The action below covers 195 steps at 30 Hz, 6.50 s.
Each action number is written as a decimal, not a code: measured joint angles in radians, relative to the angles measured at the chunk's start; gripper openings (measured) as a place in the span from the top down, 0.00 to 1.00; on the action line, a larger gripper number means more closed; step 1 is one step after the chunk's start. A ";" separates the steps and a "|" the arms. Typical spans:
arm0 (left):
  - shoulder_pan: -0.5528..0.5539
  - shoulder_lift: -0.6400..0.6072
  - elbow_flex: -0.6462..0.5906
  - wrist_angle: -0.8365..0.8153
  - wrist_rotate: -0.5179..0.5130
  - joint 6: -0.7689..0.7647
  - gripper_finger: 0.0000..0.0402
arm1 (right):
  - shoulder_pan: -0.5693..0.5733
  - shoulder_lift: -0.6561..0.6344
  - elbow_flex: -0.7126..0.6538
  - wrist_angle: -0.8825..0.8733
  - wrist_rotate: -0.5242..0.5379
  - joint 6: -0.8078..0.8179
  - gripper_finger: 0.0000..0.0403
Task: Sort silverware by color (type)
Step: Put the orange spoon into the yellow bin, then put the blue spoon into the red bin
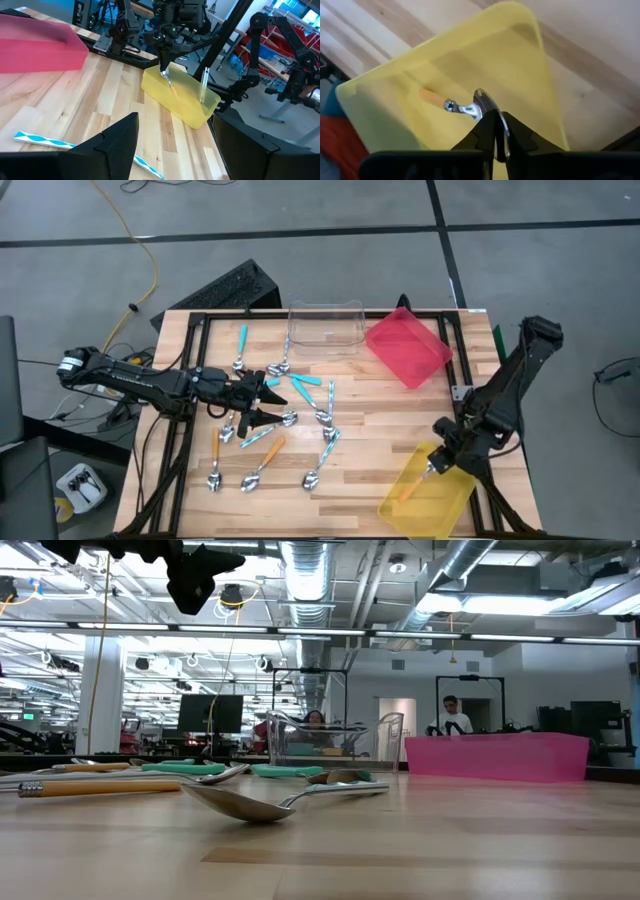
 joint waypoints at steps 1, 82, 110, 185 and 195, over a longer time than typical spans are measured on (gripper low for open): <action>0.000 0.000 0.000 0.000 0.000 0.000 0.40 | -0.003 0.000 0.000 -0.001 0.000 -0.006 0.86; 0.490 0.271 -0.023 -0.580 -0.214 0.294 0.42 | -0.534 -0.009 0.000 0.785 -0.044 -1.341 0.65; 0.489 0.220 -0.282 -0.298 -0.136 0.328 0.45 | -0.536 0.001 0.000 0.776 -0.014 -1.370 0.65; 0.072 0.225 -0.208 0.734 -0.751 0.439 0.92 | -0.718 0.187 0.000 1.096 0.646 -1.643 0.34; 0.036 0.306 -0.149 0.721 -0.874 0.493 0.92 | -0.797 0.443 0.049 1.682 0.504 -1.920 0.34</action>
